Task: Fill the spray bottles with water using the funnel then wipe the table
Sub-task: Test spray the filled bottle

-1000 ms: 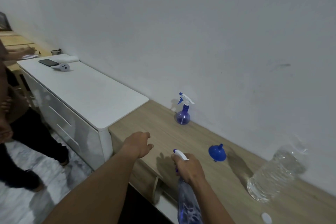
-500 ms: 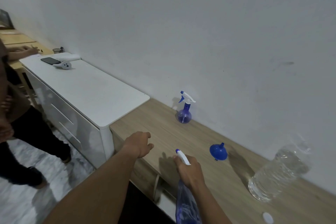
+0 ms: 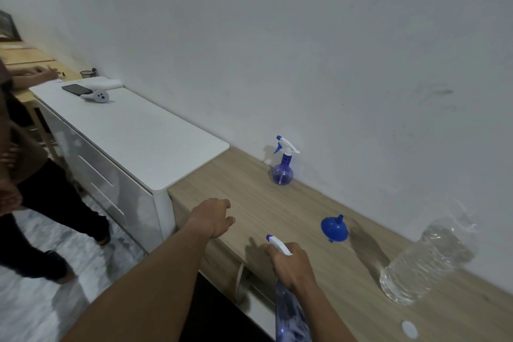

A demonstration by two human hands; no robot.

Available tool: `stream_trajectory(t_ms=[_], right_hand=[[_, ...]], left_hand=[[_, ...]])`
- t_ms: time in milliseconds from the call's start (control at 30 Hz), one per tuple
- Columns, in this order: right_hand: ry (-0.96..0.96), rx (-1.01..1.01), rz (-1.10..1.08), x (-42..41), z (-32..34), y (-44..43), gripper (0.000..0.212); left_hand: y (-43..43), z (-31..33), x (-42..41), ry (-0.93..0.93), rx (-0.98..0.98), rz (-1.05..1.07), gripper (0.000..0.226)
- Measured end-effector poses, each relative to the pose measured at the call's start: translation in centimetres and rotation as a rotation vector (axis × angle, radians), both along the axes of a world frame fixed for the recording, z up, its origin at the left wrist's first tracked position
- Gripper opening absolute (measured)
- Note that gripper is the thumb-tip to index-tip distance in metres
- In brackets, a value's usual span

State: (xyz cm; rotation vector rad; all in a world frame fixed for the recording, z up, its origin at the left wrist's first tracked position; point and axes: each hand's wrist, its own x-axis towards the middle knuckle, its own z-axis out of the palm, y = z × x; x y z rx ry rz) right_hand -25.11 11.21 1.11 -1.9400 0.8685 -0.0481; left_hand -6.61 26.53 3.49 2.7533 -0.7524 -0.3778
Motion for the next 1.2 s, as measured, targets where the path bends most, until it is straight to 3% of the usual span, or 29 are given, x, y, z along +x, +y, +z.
stream_trajectory(t_ms=[300, 500, 767, 933, 1067, 1200], right_hand=[[-0.032, -0.048, 0.015, 0.1, 0.1, -0.2, 0.035], [-0.333, -0.102, 0.044, -0.5, 0.4, 0.8, 0.049], [-0.502, -0.136, 0.045, -1.7, -1.7, 2.2, 0.036], [-0.477, -0.128, 0.042, -2.3, -3.9, 2.9, 0.032], [-0.373, -0.157, 0.048, -2.3, -4.9, 3.2, 0.043], [-0.391, -0.05, 0.028, -2.3, -4.9, 3.6, 0.045]], left_hand=[[0.2, -0.2, 0.1, -0.005, 0.005, -0.005, 0.055], [0.6, -0.4, 0.0, 0.004, -0.002, -0.006, 0.055], [1.0, -0.8, -0.2, 0.005, 0.0, -0.013, 0.055], [1.2, -1.1, -0.4, -0.009, 0.006, -0.02, 0.055], [1.5, -1.5, -0.8, -0.01, 0.005, -0.029, 0.055], [1.8, -2.3, -1.2, -0.01, 0.013, -0.04, 0.056]])
